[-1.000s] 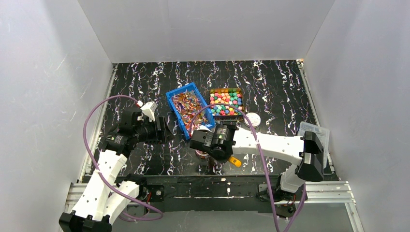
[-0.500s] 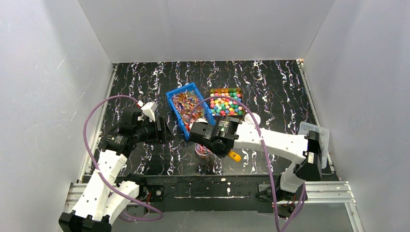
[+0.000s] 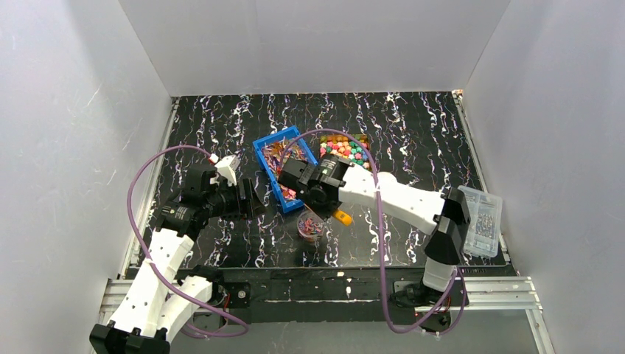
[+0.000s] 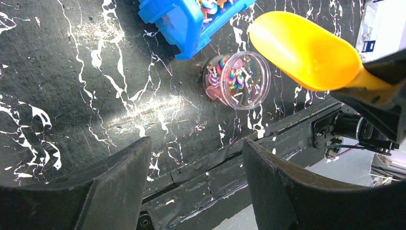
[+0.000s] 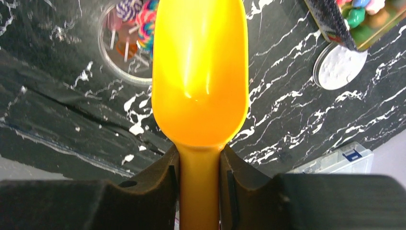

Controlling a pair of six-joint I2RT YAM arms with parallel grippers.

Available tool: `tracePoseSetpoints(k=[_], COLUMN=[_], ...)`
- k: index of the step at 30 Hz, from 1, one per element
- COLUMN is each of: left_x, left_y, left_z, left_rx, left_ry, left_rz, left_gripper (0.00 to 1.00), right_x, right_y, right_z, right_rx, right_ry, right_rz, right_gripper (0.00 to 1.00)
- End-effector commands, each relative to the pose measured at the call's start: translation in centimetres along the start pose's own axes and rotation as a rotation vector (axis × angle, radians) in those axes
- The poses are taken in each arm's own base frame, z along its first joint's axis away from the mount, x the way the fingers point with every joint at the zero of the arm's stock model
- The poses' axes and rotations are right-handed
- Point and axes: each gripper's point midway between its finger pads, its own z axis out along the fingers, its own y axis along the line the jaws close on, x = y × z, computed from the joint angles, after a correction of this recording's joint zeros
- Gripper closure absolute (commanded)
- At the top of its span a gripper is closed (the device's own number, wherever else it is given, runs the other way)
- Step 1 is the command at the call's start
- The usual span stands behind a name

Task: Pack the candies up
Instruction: Place the fake candies in the packing bottle, then scoop the fake candies from the storage box.

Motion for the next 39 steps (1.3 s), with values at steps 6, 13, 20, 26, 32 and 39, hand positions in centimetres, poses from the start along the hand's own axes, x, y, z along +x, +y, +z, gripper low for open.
tracePoseSetpoints(k=[6,13,20,26,32,39], left_x=[0.2,0.2,0.1,0.1,0.0,0.1], left_y=[-0.2,-0.3,-0.4,-0.4,-0.3,-0.3], left_z=[-0.1,-0.3,-0.5,-0.7,-0.7,-0.6], left_rx=[0.014,0.017,0.019,0.019,0.014,0.012], left_ry=[-0.003,-0.016,-0.028,-0.035,-0.042,-0.036], left_rz=[0.013,0.018,0.023,0.023,0.024,0.022], left_gripper=[0.33,0.33,0.33,0.33,0.33,0.33], right_x=[-4.1,-5.0,-5.7,-6.8,-8.7,-10.7], right_y=[-0.6,-1.3,-1.6,-1.7,-2.1,-2.8], right_z=[2.4,4.2,6.2,8.1,10.7,12.7], right_rx=[-0.057,-0.078,-0.105,-0.122,-0.113,-0.045], right_ry=[-0.011,0.036,0.082,0.106,0.088,-0.015], right_rz=[0.025,0.041,0.047,0.057,0.085,0.135], right_gripper=[0.99,0.99,0.99,0.99,0.99,0.99])
